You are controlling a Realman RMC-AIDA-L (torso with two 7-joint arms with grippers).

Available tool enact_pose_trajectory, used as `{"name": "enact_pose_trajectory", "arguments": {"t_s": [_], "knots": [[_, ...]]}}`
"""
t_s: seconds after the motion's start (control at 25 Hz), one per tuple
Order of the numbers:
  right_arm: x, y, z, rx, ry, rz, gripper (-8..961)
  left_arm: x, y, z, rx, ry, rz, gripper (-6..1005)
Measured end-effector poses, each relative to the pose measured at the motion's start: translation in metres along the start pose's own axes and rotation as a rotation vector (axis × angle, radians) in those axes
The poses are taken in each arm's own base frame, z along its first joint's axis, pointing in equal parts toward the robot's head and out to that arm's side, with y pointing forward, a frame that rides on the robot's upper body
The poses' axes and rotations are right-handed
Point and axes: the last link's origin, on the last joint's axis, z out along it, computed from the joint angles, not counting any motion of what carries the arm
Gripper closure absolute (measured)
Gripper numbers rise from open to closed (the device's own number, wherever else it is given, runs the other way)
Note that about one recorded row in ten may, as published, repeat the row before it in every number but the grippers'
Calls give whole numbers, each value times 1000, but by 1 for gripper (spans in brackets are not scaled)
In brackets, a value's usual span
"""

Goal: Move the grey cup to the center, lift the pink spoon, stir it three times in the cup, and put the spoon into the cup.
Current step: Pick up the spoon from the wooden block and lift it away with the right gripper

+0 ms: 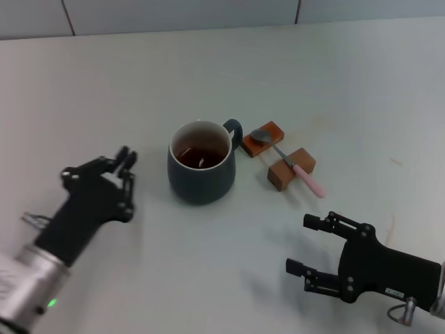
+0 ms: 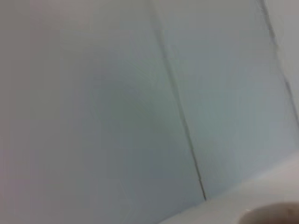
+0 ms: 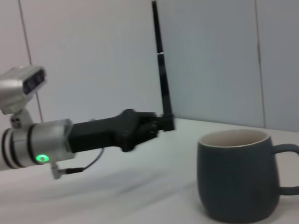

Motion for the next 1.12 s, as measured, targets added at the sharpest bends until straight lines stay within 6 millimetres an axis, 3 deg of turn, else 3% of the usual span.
{"name": "enact_pose_trajectory", "arguments": {"t_s": [0.16, 0.4, 0.84, 1.12], "knots": [[-2, -4, -6, 60, -39, 49, 143, -6, -20, -24, -61, 14, -138, 869], [-7, -16, -19, 172, -118, 294, 143, -5, -18, -43, -152, 32, -124, 729], [-12, -34, -27, 199, -214, 916, 143, -6, -12, -46, -194, 22, -106, 376], [-4, -45, -19, 267, -192, 1072, 143, -7, -7, -48, -238, 16, -89, 178]]}}
